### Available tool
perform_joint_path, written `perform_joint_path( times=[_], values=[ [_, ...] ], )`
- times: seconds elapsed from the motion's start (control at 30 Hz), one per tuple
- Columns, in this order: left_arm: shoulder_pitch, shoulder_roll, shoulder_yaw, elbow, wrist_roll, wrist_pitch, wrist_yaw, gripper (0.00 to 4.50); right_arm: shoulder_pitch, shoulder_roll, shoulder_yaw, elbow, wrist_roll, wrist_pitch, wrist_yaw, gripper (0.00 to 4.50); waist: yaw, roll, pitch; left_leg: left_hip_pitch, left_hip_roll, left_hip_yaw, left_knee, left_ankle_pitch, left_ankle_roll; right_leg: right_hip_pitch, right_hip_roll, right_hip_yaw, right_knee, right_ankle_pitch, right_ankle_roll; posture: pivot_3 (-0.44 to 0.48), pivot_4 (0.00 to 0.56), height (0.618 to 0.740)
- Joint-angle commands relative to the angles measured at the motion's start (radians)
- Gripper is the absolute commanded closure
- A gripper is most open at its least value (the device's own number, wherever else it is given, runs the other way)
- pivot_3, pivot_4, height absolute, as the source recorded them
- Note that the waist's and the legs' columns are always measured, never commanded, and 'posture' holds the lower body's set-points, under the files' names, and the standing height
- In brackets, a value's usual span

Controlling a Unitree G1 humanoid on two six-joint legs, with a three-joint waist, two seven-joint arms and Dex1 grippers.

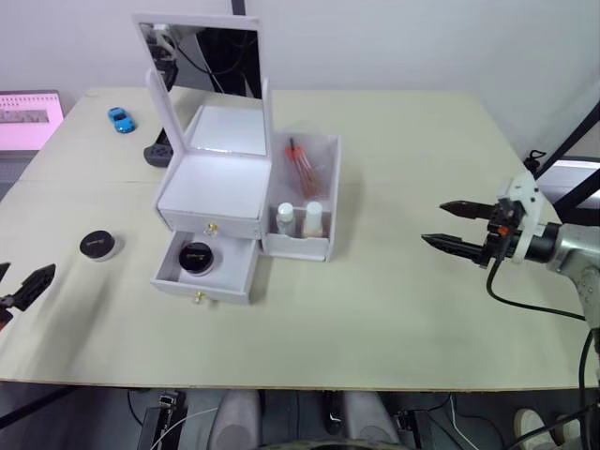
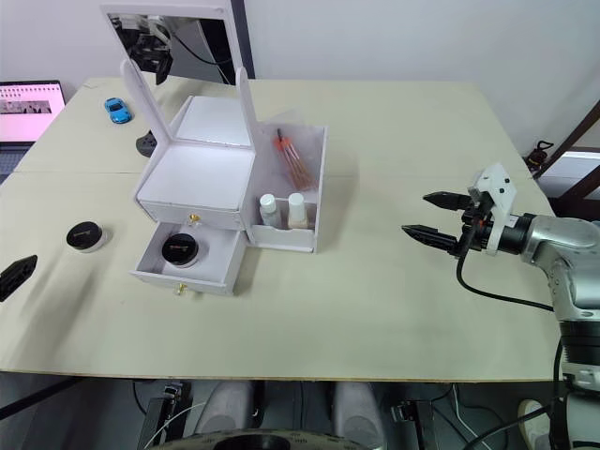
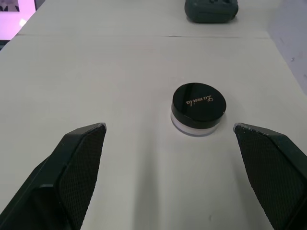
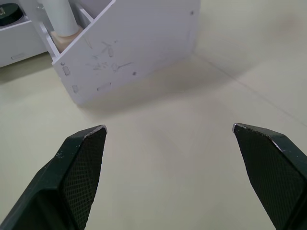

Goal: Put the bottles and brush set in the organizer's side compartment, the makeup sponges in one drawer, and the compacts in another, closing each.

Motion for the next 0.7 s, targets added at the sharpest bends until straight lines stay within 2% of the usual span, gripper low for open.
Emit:
perform_joint_path(
  times=[0.03, 0.2, 0.33, 0.5, 0.7],
  values=[
    [-0.007, 0.002, -0.015, -0.093, -0.025, 0.020, -0.003, 0.03, -0.050, 0.001, 0.032, -0.139, 0.018, 0.034, 0.007, 0.00, -0.001, 0.000, 0.000, 0.000, 0.000, 0.000, 0.000, 0.000, 0.000, 0.000, 0.000, 0.000, 0.000, 0.000, 0.000, 0.000, 0.150, 0.725],
    [0.012, -0.029, -0.060, -0.200, -0.023, 0.104, 0.061, 0.03, -0.229, 0.061, 0.134, -0.318, 0.080, 0.189, -0.045, 0.00, -0.022, 0.001, 0.001, 0.001, 0.000, 0.000, 0.000, 0.000, 0.000, 0.000, 0.000, 0.000, 0.001, 0.001, 0.001, 0.000, 0.150, 0.725],
    [-0.003, -0.008, -0.146, -0.291, -0.001, 0.238, 0.140, 0.03, -0.339, 0.074, 0.182, -0.341, 0.086, 0.245, -0.030, 0.00, -0.020, 0.000, 0.000, 0.000, 0.000, 0.000, 0.000, 0.000, 0.000, 0.000, 0.000, 0.000, 0.000, 0.001, 0.001, 0.000, 0.150, 0.725],
    [-0.096, -0.005, -0.164, -0.293, -0.003, 0.345, 0.246, 0.03, -0.424, 0.056, 0.186, -0.359, 0.133, 0.310, 0.010, 0.00, -0.018, 0.000, 0.000, -0.002, -0.001, -0.001, 0.000, 0.000, 0.000, 0.000, 0.000, 0.000, -0.001, 0.001, 0.001, 0.000, 0.150, 0.725],
    [-0.173, -0.008, -0.163, -0.272, 0.010, 0.405, 0.317, 0.03, -0.474, 0.039, 0.177, -0.389, 0.176, 0.372, 0.022, 0.00, -0.026, 0.000, 0.000, -0.001, 0.000, -0.001, 0.000, 0.000, 0.000, 0.000, 0.000, 0.000, 0.000, 0.001, 0.001, 0.000, 0.150, 0.725]
  ],
)
